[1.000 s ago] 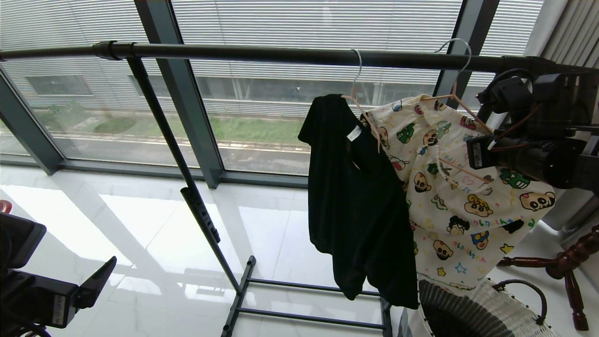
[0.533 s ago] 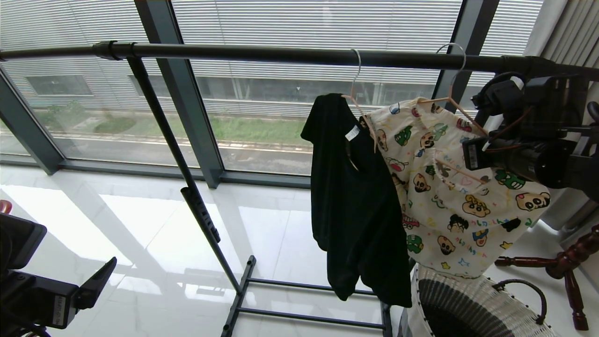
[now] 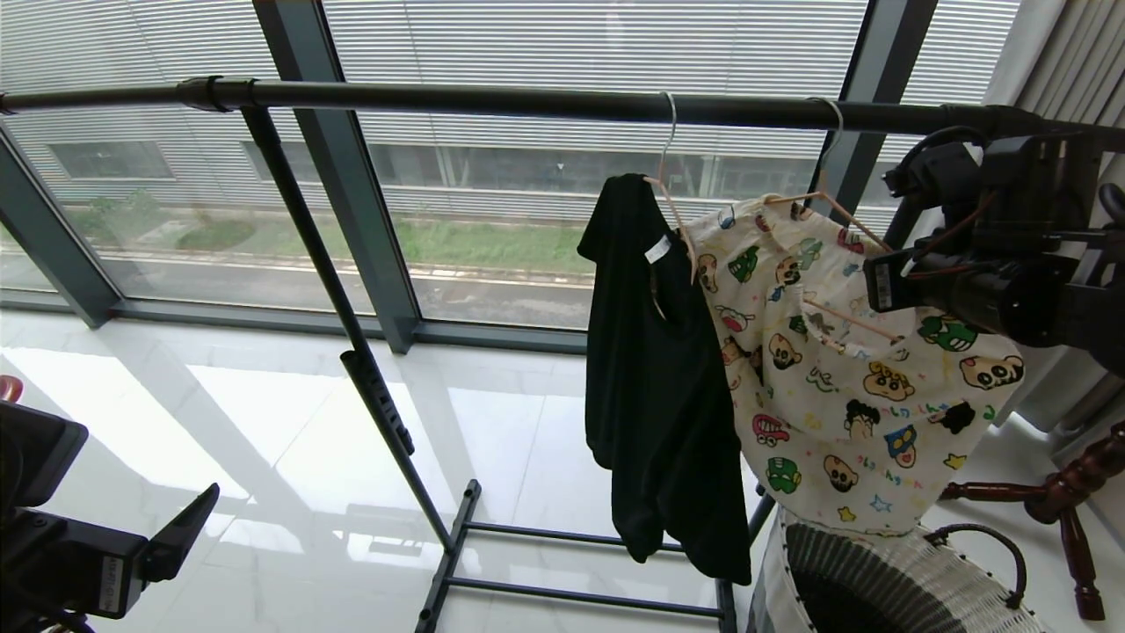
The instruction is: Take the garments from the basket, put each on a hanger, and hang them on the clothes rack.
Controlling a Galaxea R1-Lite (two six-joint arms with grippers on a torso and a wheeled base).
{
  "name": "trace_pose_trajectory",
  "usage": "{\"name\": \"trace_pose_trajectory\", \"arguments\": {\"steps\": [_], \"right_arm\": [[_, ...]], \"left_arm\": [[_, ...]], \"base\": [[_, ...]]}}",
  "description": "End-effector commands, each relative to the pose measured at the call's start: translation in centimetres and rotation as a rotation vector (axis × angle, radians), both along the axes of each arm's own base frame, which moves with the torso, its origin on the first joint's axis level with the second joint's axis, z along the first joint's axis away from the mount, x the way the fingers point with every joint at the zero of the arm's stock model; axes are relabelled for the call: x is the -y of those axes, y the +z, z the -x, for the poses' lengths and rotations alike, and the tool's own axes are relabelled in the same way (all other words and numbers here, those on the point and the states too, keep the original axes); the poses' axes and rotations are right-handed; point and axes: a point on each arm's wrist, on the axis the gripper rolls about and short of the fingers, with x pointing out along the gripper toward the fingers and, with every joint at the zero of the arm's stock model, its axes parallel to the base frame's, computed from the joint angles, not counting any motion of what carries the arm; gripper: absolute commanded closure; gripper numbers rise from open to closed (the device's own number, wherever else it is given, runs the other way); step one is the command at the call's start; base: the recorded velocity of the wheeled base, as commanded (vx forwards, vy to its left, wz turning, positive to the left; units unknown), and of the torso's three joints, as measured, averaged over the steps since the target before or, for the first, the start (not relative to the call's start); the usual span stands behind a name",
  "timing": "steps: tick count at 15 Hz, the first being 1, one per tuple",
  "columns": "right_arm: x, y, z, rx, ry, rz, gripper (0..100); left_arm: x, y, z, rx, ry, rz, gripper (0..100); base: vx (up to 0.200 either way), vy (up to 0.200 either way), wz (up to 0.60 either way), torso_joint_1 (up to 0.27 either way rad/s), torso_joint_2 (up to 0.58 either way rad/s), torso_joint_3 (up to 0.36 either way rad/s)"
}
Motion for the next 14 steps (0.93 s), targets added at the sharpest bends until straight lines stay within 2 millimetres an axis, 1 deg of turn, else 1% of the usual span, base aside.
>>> {"name": "trace_pose_trajectory", "arguments": {"steps": [1,3,4,5,6,7,8,9,10,11,13,14], "right_arm": [[0.0,0.7,0.8,0.020,0.008,-0.016,0],[0.7,2.0,2.8,0.019,0.012,-0.018,0],[1.3,3.2,4.3,0.040,0.015,-0.027,0],[1.9,4.0,5.7,0.051,0.013,-0.033,0],[2.3,4.4,6.5,0.059,0.013,-0.039,0],[3.3,5.3,9.1,0.072,0.010,-0.071,0],[4.1,5.9,11.0,0.081,0.007,-0.095,0],[5.0,6.4,13.1,0.085,0.007,-0.123,0],[5.7,6.4,14.9,0.085,0.001,-0.149,0],[6.6,5.8,16.8,0.079,-0.004,-0.165,0],[8.6,2.7,20.7,0.029,-0.052,-0.145,0],[9.9,0.7,23.1,-0.020,-0.106,-0.121,0]], "left_arm": [[0.0,0.0,0.0,0.004,0.000,0.000,0],[0.0,-0.1,0.1,0.002,-0.001,0.001,0],[0.0,-0.1,0.1,0.003,0.000,0.008,0],[0.0,0.0,0.2,0.010,0.005,0.020,0],[-0.1,0.1,0.3,0.018,0.009,0.031,0],[-0.2,0.4,0.8,0.054,0.028,0.075,0],[-0.4,0.7,1.4,0.092,0.059,0.093,0],[-0.8,0.8,2.2,0.130,0.112,0.098,0],[-1.2,0.7,2.9,0.158,0.163,0.102,0],[-1.6,0.5,3.8,0.192,0.226,0.114,0],[-2.0,-0.5,5.7,0.245,0.335,0.119,0],[-2.1,-1.4,6.7,0.268,0.387,0.112,0]], "base": [[0.000,0.000,0.00,0.000,0.00,0.000],[0.000,0.000,0.00,0.000,0.00,0.000],[0.000,0.000,0.00,0.000,0.00,0.000],[0.000,0.000,0.00,0.000,0.00,0.000],[0.000,0.000,0.00,0.000,0.00,0.000],[0.000,0.000,0.00,0.000,0.00,0.000],[0.000,0.000,0.00,0.000,0.00,0.000],[0.000,0.000,0.00,0.000,0.00,0.000],[0.000,0.000,0.00,0.000,0.00,0.000],[0.000,0.000,0.00,0.000,0.00,0.000],[0.000,0.000,0.00,0.000,0.00,0.000],[0.000,0.000,0.00,0.000,0.00,0.000]]}}
